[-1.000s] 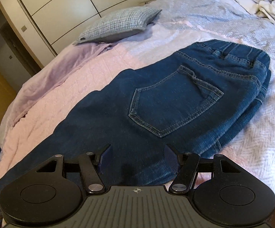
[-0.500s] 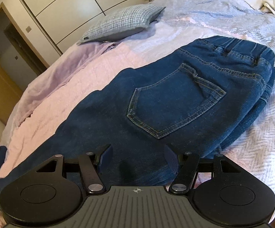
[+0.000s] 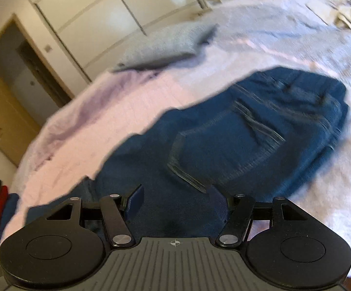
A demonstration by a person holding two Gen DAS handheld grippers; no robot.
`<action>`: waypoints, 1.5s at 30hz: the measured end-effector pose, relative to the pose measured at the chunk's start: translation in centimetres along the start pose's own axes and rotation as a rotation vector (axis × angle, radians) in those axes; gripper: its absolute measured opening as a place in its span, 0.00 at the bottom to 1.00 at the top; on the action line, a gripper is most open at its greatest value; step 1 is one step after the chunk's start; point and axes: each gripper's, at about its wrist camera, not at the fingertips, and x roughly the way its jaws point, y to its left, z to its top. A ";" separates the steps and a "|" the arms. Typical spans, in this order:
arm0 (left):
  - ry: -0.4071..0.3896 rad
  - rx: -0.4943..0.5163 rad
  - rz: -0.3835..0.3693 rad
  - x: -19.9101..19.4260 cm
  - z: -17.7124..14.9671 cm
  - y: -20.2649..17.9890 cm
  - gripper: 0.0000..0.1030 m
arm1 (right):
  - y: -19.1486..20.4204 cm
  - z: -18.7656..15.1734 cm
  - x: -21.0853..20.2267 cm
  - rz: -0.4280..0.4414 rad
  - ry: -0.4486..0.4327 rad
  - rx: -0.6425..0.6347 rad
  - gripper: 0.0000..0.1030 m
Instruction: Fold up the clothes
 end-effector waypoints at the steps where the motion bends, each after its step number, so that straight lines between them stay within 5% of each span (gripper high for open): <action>1: -0.011 -0.052 -0.030 -1.1 -0.1 0.8 0.19 | 0.4 0.1 0.1 0.051 0.005 0.015 0.62; 6: -0.055 -0.259 -0.004 -4.4 0.2 5.6 0.18 | 2.1 -0.6 3.9 0.375 0.204 0.275 0.62; 8: -0.070 -0.330 0.009 -5.1 0.1 7.4 0.17 | 2.6 -1.8 6.4 0.422 0.313 0.405 0.61; 13: -0.095 -0.426 0.049 -6.5 -0.5 11.0 0.17 | 4.5 -3.2 9.7 0.356 0.394 0.494 0.59; 18: -0.105 -0.489 0.028 -6.4 -1.2 12.8 0.16 | 6.5 -4.1 12.0 0.264 0.460 0.475 0.45; 21: -0.115 -0.513 0.012 -7.0 -1.6 13.4 0.16 | 7.0 -4.9 12.8 0.218 0.421 0.459 0.45; 24: -0.116 -0.530 -0.001 -7.2 -2.0 14.0 0.16 | 7.5 -5.5 13.3 0.263 0.328 0.404 0.44; 26: -0.112 -0.543 -0.003 -7.3 -2.2 14.3 0.16 | 7.8 -5.8 13.6 0.292 0.265 0.368 0.06; 30: -0.124 -0.559 0.000 -7.7 -2.3 14.8 0.16 | 9.8 -5.8 10.0 0.387 0.060 0.167 0.04; 34: -0.144 -0.585 -0.037 -7.6 -2.1 14.8 0.16 | 11.5 -5.3 4.0 0.374 -0.168 -0.107 0.03; 40: -0.099 -0.531 -0.077 -5.2 -1.1 12.5 0.17 | 5.2 -6.6 5.3 0.100 0.018 0.117 0.04; 45: -0.100 -0.470 -0.081 -4.6 -0.1 11.2 0.17 | 5.3 -5.7 3.7 0.187 -0.071 0.066 0.04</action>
